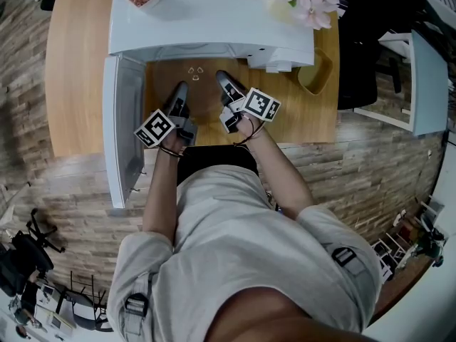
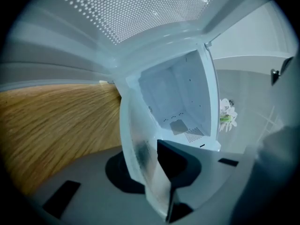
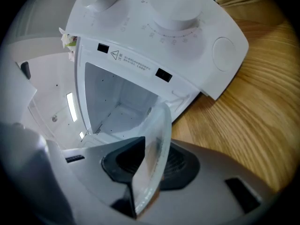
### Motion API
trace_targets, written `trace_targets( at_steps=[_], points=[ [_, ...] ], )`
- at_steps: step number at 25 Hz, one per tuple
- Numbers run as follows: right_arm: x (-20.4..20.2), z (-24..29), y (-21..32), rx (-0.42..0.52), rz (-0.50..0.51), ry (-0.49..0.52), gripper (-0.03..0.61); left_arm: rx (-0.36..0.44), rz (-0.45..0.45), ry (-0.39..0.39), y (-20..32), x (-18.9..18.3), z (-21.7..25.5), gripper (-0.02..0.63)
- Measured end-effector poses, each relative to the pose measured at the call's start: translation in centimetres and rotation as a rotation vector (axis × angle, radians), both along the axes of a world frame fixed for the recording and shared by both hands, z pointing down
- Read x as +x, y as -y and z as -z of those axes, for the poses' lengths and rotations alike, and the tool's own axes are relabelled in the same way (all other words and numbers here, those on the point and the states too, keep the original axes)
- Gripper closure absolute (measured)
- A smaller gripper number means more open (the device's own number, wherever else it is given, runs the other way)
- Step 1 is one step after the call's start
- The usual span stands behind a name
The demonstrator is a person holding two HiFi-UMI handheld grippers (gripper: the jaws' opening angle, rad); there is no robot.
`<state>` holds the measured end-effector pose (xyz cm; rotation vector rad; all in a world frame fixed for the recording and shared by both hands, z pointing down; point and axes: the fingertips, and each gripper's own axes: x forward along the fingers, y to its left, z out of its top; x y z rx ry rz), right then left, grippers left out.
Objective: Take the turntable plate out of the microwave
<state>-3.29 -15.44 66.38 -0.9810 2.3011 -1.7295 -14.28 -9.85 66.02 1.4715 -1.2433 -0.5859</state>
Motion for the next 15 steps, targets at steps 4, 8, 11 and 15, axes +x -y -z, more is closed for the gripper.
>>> trace_targets(
  at_steps=[4, 8, 11, 15],
  points=[
    [0.3, 0.4, -0.6, 0.001, -0.002, -0.017, 0.480, -0.001, -0.014, 0.008, -0.5, 0.3, 0.4, 0.526],
    [0.8, 0.6, -0.9, 0.003, -0.020, -0.023, 0.480, 0.007, -0.030, 0.016, -0.5, 0.6, 0.6, 0.523],
    [1.2, 0.8, -1.3, 0.007, -0.033, -0.027, 0.480, 0.013, -0.041, 0.019, -0.7, 1.0, 0.7, 0.522],
    [1.7, 1.2, -1.7, 0.012, -0.048, -0.029, 0.480, 0.015, -0.056, 0.039, -1.1, 1.4, 1.1, 0.517]
  ],
)
